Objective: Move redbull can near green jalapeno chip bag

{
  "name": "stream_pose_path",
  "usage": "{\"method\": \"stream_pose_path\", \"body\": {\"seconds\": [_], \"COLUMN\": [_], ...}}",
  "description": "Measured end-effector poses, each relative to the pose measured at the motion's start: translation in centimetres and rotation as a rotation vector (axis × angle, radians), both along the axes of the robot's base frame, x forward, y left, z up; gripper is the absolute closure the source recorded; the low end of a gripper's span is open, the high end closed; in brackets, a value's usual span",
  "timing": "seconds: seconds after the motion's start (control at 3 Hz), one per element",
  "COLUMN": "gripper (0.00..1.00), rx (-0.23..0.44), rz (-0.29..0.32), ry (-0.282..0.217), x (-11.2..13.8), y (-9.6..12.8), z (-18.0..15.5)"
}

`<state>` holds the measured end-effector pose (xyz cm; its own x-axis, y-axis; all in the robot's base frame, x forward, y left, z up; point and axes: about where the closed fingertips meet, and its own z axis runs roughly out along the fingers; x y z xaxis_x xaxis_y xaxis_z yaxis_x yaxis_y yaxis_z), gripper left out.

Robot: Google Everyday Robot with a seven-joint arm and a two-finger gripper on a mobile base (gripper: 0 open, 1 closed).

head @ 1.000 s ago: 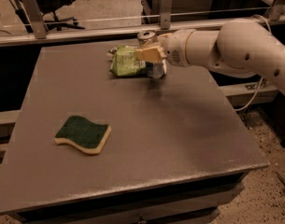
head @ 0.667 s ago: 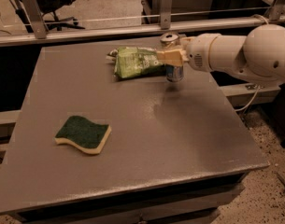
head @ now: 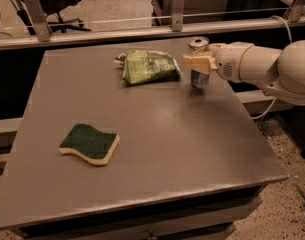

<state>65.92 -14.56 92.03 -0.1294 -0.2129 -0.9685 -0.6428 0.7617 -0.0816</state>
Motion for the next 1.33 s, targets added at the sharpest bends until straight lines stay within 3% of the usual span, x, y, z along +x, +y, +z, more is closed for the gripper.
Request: {"method": "stream_pose_path", "body": {"seconds": [0.33, 0.67, 1.33], "gripper": [1.00, 0.82, 0.35], "rx": [0.030, 0.051, 0.081], "rz": [0.023, 0.045, 0.072], "ry": [-0.033, -0.042, -0.032], "x": [1.7, 2.9, 3.3], "y": [1.2, 2.5, 4.1], "z": [-0.3, -0.7, -2.0]}}
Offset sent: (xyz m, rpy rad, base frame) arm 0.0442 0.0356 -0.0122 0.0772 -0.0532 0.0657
